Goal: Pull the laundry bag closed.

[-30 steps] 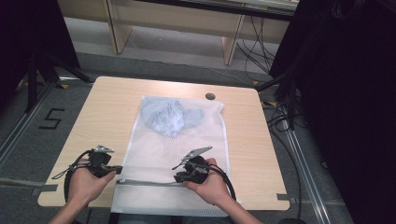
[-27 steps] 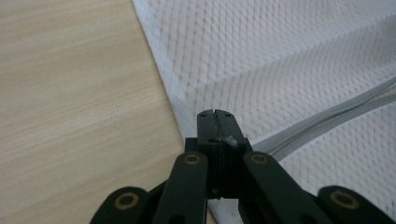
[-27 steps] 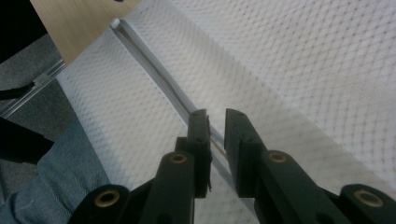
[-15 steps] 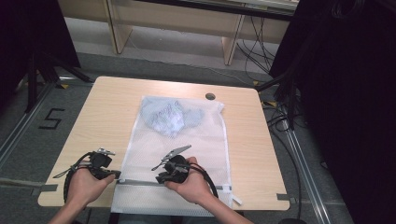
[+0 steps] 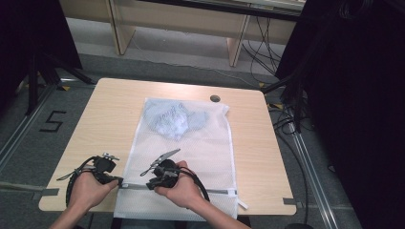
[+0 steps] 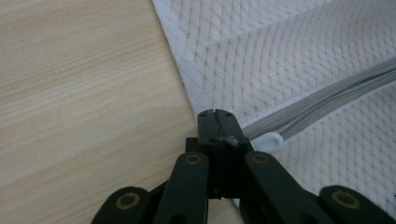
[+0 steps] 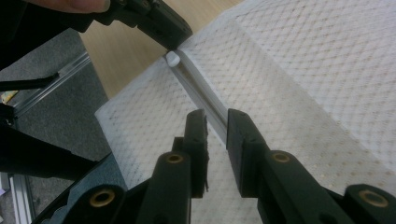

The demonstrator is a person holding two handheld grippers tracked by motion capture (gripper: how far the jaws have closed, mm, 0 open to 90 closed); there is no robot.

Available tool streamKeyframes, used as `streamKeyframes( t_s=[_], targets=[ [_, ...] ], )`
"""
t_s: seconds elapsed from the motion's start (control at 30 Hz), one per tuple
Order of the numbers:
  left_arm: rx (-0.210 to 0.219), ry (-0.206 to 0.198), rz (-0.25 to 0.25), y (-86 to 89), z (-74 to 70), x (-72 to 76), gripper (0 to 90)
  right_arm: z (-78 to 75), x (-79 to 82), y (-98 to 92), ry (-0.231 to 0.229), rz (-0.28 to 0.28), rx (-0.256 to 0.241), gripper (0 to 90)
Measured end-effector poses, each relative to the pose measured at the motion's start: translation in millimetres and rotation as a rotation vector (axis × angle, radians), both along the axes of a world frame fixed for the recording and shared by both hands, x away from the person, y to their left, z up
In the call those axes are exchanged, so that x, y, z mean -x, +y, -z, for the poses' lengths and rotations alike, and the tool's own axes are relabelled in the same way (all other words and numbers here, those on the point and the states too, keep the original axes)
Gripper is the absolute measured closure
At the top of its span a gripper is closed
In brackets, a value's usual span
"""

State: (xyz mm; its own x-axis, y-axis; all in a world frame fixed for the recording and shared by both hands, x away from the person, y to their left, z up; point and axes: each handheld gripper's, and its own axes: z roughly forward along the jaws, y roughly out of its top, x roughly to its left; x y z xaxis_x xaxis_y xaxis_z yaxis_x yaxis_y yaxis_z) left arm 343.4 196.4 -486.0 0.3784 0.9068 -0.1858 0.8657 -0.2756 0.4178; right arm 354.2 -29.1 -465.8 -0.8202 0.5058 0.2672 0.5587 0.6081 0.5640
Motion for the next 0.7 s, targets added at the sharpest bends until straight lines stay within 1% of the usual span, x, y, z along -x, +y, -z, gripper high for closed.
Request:
streamKeyframes(
  t_s=[0.03,0.1,0.17,0.2,0.23,0.27,0.37,0.4,0.43,0.47,0.6,0.63,0.7],
  targets=[
    [0.003,0.007,0.000,-0.4,0.7,-0.1,89.6,0.6,0.6,1.6,0.010,0.006,0.003,78.4],
    [0.004,0.001,0.004,-0.6,1.2,-0.3,89.4,2.8,0.2,4.9,0.015,0.002,0.003,78.0],
    [-0.006,0.005,0.010,-1.7,1.0,-0.4,89.5,4.4,-0.7,7.6,0.016,-0.001,0.004,78.0],
    [-0.009,0.002,0.012,-2.1,1.1,-0.6,89.5,4.9,-0.7,9.0,0.021,0.002,0.005,78.0],
    [-0.014,0.004,0.017,-2.0,1.1,-0.9,89.5,4.6,-0.1,11.0,0.039,0.017,0.010,78.0],
    [-0.014,0.004,0.017,-2.0,1.1,-0.9,89.5,4.6,-0.1,11.0,0.039,0.017,0.010,78.0],
    [-0.008,0.004,0.008,-2.6,1.7,-1.2,89.6,6.4,-2.9,20.5,0.060,0.028,0.000,77.8],
    [-0.008,0.004,0.008,-2.6,1.7,-1.2,89.7,7.0,-4.0,22.3,0.056,0.028,-0.002,77.8],
    [-0.013,0.003,0.013,-2.7,1.6,-1.1,89.7,7.0,-4.0,22.3,0.056,0.028,-0.002,77.8],
    [-0.020,0.006,0.013,-3.0,1.2,-1.0,89.7,8.3,-5.7,28.4,0.069,0.027,-0.010,77.8],
    [-0.010,0.004,0.010,-2.5,1.8,-1.1,89.7,11.0,-8.4,38.1,0.081,0.025,-0.012,78.2],
    [-0.010,0.004,0.010,-2.5,1.8,-1.1,89.7,11.0,-8.4,38.1,0.081,0.025,-0.012,78.2],
    [-0.008,0.007,0.006,-2.5,1.7,-1.2,89.8,13.3,-9.5,43.6,0.094,0.038,-0.008,78.2]
  ],
)
